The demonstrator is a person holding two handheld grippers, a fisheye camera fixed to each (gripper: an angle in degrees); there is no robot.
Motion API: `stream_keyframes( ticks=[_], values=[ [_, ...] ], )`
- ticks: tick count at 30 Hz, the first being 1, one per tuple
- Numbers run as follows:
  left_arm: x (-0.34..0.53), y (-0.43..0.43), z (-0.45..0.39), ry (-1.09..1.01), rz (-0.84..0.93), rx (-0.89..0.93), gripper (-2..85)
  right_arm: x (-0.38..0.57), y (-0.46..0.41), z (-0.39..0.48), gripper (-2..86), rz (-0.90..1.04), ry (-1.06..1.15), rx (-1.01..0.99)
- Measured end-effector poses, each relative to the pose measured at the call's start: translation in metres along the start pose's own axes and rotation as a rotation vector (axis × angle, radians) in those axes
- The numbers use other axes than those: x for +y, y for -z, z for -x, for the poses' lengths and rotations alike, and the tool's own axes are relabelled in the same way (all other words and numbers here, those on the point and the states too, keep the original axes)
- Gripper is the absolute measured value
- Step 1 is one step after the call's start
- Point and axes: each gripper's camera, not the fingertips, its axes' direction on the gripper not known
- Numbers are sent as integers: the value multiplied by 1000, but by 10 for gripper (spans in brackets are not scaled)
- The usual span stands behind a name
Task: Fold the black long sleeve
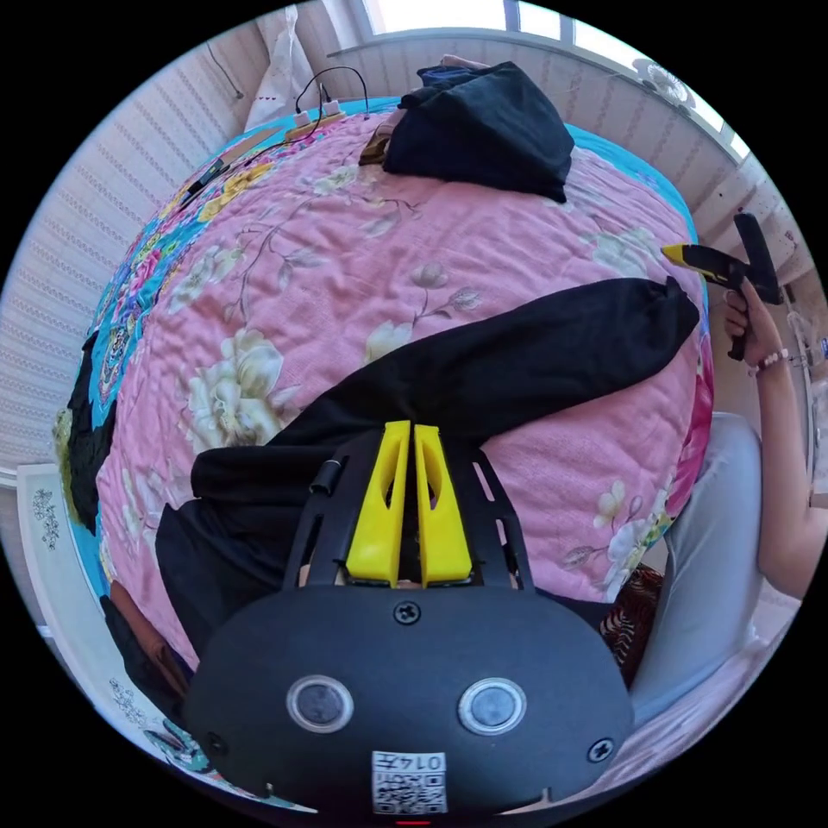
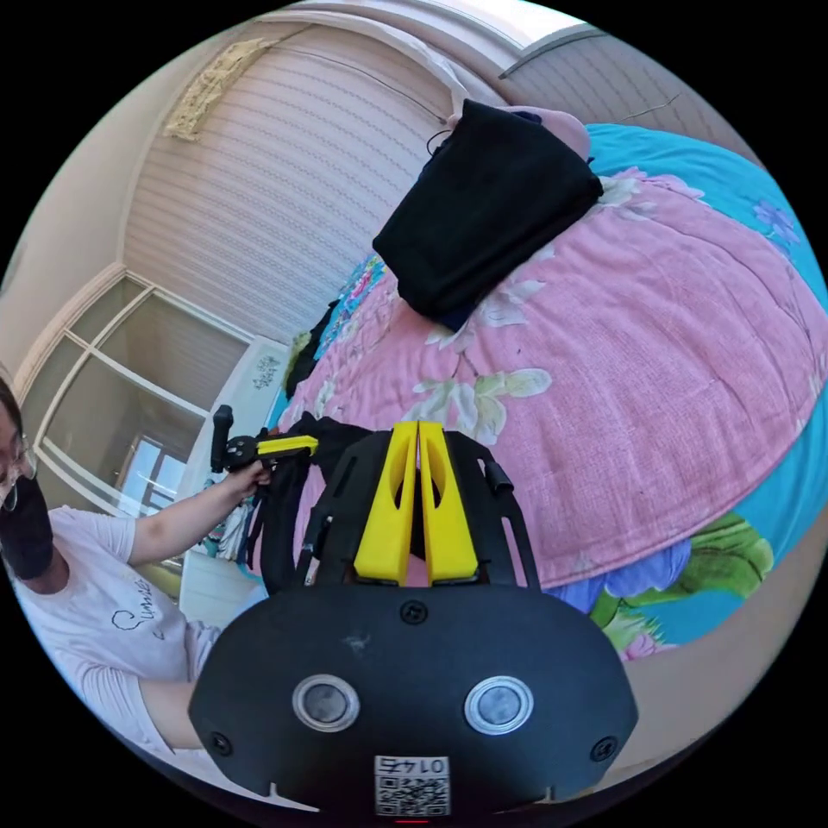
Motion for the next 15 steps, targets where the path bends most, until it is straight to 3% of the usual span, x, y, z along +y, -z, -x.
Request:
stream_keyframes(
  ticks=[6, 10, 13, 15],
  values=[
    [-37, 1, 2, 23, -17, 50, -10, -9, 31, 5, 90, 110, 6, 118],
    [-60, -3, 1, 34, -14, 84, -10, -11, 27, -16, 46, 247, -33, 57],
    [-79, -1, -3, 11, -24, 84, -10, -11, 65, -22, 16, 103, -32, 10],
    [-94, 3, -7, -21, -37, 89, -10, -5, 110, -27, 9, -122, 15, -120]
  ],
)
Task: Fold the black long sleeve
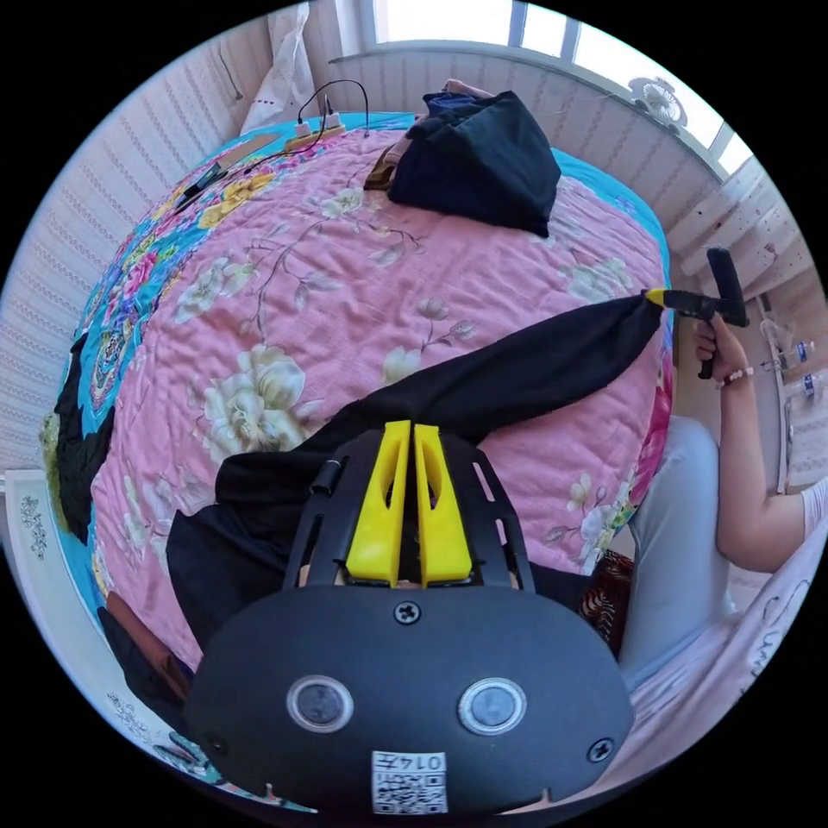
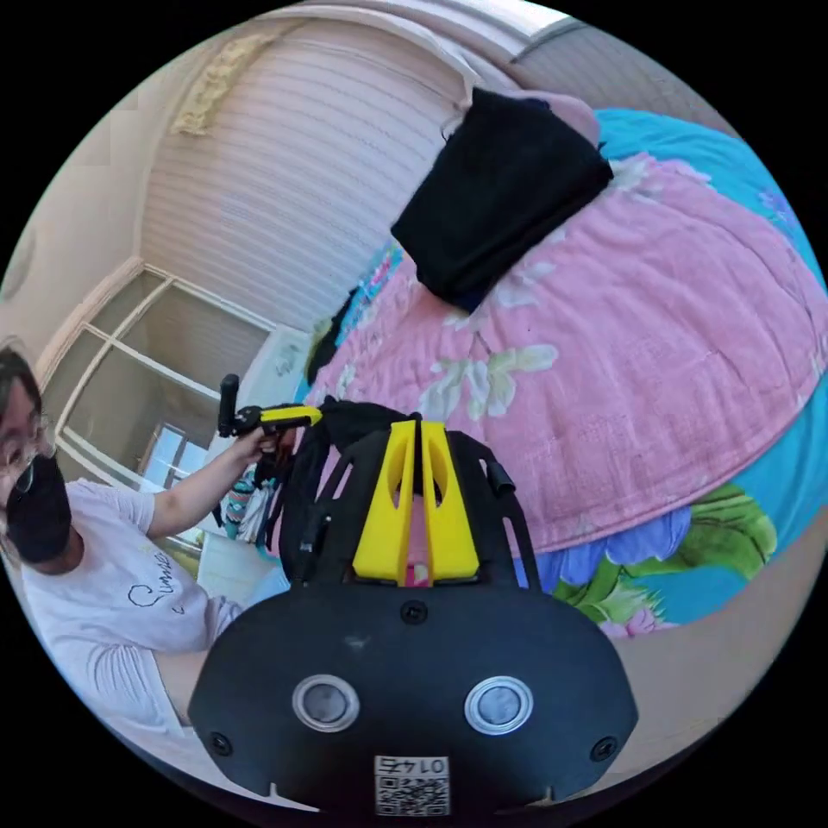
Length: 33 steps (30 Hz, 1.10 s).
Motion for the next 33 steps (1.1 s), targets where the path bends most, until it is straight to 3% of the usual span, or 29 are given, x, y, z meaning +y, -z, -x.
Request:
stream_keyframes(
  ticks=[3, 6, 8, 12, 16, 21, 27, 33],
  values=[
    [-22, 2, -2, -1, -46, -14, -10, 3, 34, -14, 5, -207, -11, -26],
    [-49, -11, -2, 3, -56, -29, -10, -5, 33, -32, 9, -270, -51, -1],
    [-64, -24, -5, -9, -50, -75, -9, -10, 29, -38, 14, -290, -69, 27],
    [-94, -58, -2, 56, 22, -166, -7, -20, 34, -34, 65, -313, -102, 276],
    [-111, -62, 2, 122, -1, -189, 11, -26, 43, -41, 102, -281, -126, 307],
    [-135, -53, -16, 48, -91, -77, 47, -42, 30, -56, 106, -101, -131, 234],
    [-173, -80, -59, -34, -93, 140, 55, -59, 10, -53, 92, 39, -101, 288],
    [-206, -109, -105, -121, -94, 203, 56, -57, 30, -54, 75, -71, -62, 267]
  ],
)
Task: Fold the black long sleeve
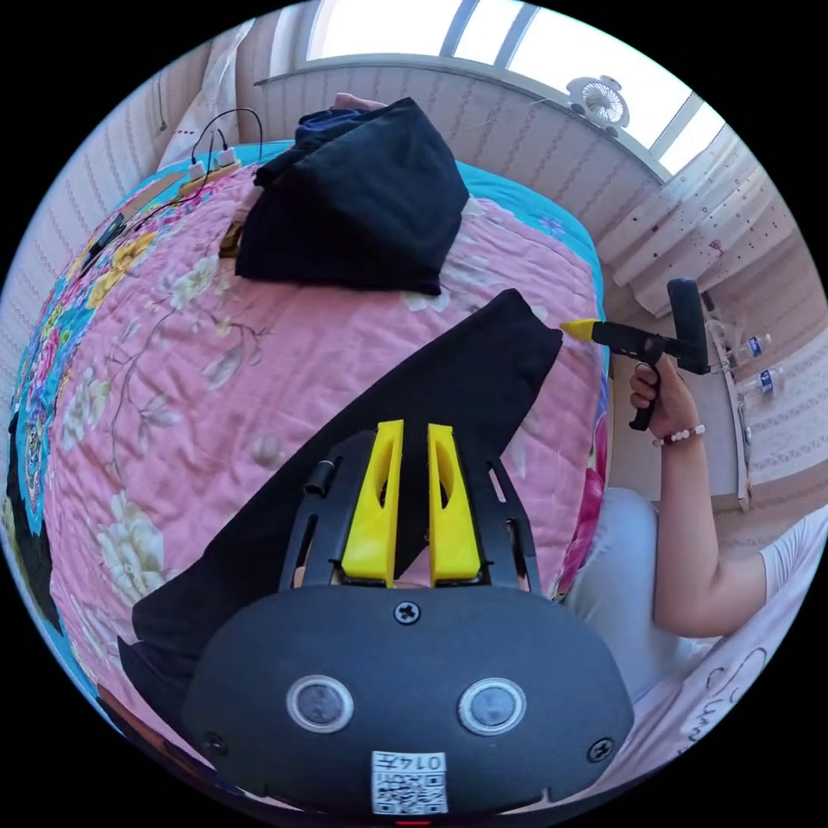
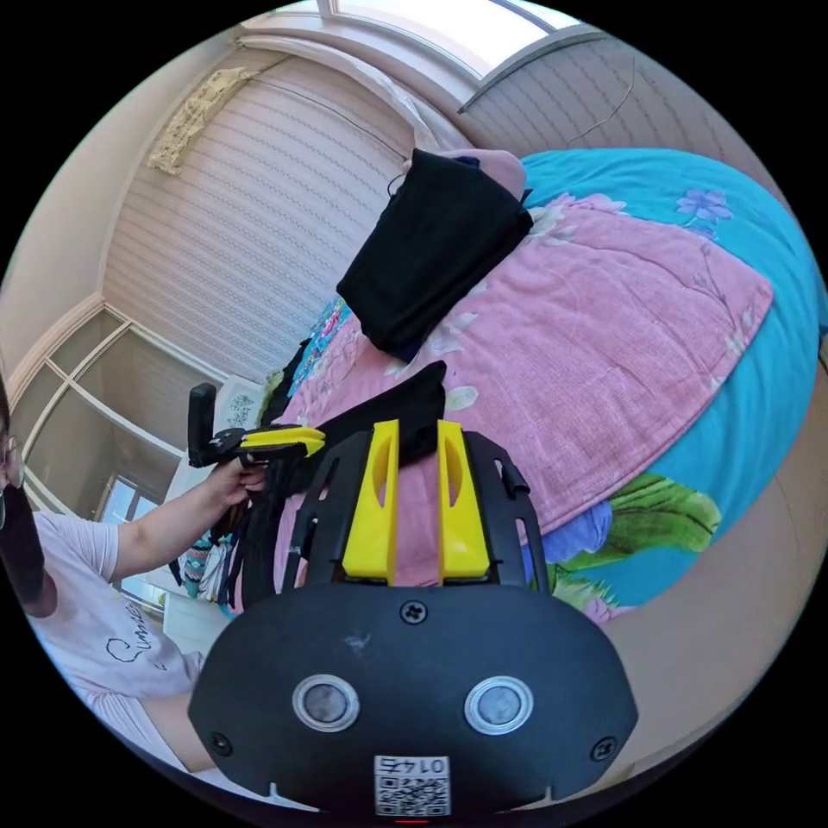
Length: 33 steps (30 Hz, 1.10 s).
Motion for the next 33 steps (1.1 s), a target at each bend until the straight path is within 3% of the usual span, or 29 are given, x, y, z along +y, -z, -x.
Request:
stream_keyframes(
  ticks=[4, 9, 16, 20, 24, 33],
  values=[
    [-12, -27, -11, -35, 58, -58, 56, -6, -25, -10, 77, 60, 13, -68],
    [-17, -43, -12, -18, 72, -38, 52, -12, -61, -5, 39, 293, 20, -24],
    [-20, -52, -27, -65, 102, -84, 49, 1, -36, -25, 3, 158, -62, 25],
    [-18, -49, -36, -106, 110, -100, 44, 4, -38, -32, 10, 68, -25, -115],
    [-21, -31, -49, -152, 22, -118, 44, -2, -89, -38, 65, 218, -42, -90],
    [-43, -58, -75, -160, 24, -68, 72, 12, -127, -42, 9, 282, -56, -77]
  ],
)
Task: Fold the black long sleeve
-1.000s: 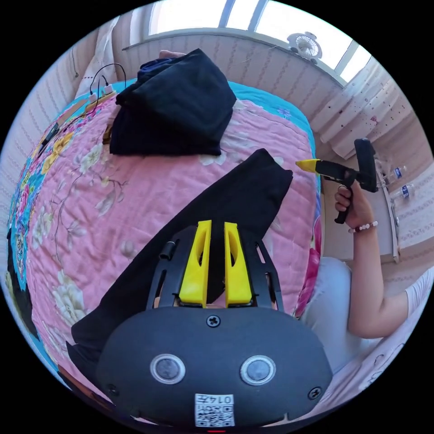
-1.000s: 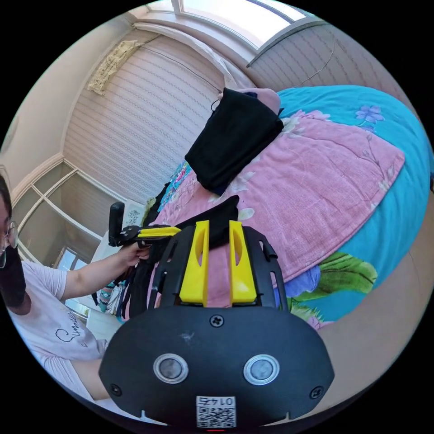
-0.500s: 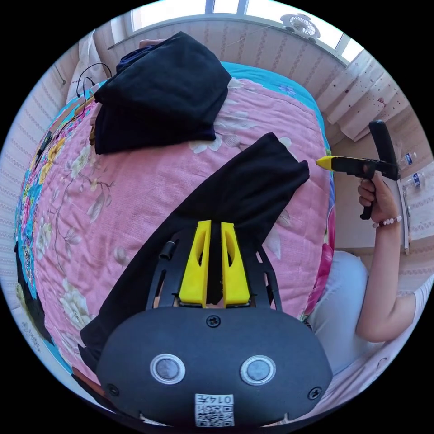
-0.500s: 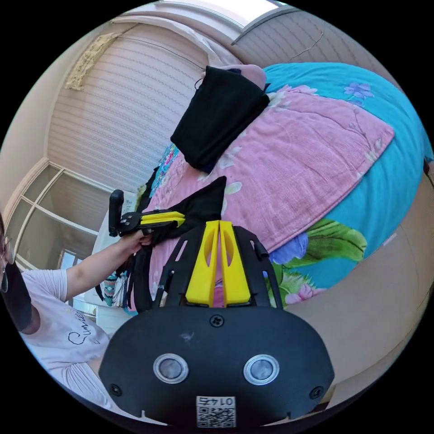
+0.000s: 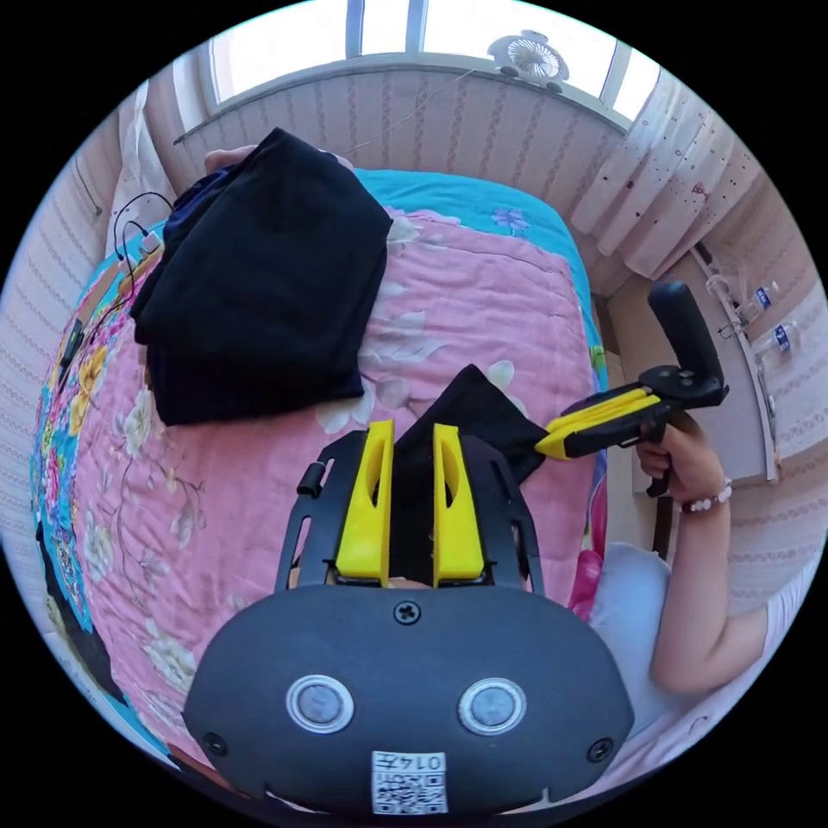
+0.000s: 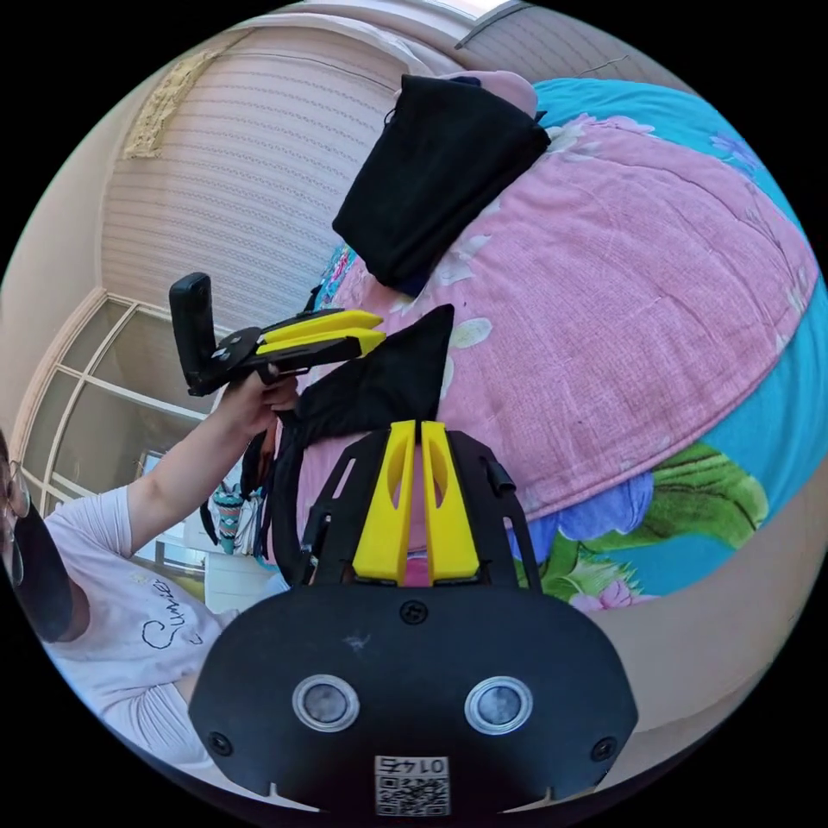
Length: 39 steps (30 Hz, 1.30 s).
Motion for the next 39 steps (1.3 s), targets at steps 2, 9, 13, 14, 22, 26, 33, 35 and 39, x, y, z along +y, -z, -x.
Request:
stream_keyframes(
  ticks=[2, 9, 13, 14, 22, 26, 33, 35, 39],
  values=[
    [-1, -9, -5, 2, 37, -8, 67, 2, -6, 2, 7, 4, 10, 17],
    [29, 1, -23, -64, 28, 17, -7, 15, -26, 4, 3, -28, 7, 21],
    [48, 12, -33, -85, 2, 11, -9, 30, -29, 14, 3, -95, 12, 56],
    [55, 13, -36, -90, 5, 5, -9, 34, -37, 10, 3, -87, -9, 54],
    [118, 27, -38, -39, 35, 45, 2, 57, -90, 10, 3, -48, -75, 32],
    [175, 81, -32, -38, -92, 15, 40, 80, -105, 24, 5, -117, -68, 11],
    [384, 199, -13, 162, -199, -39, 39, 132, -119, 100, 2, -452, 82, 68],
    [460, 222, -13, 277, -153, -96, 36, 132, -144, 130, 0, -424, 159, 43],
    [649, 269, -22, 668, 19, -221, 24, 144, -241, 225, -2, -231, 372, -40]
  ],
)
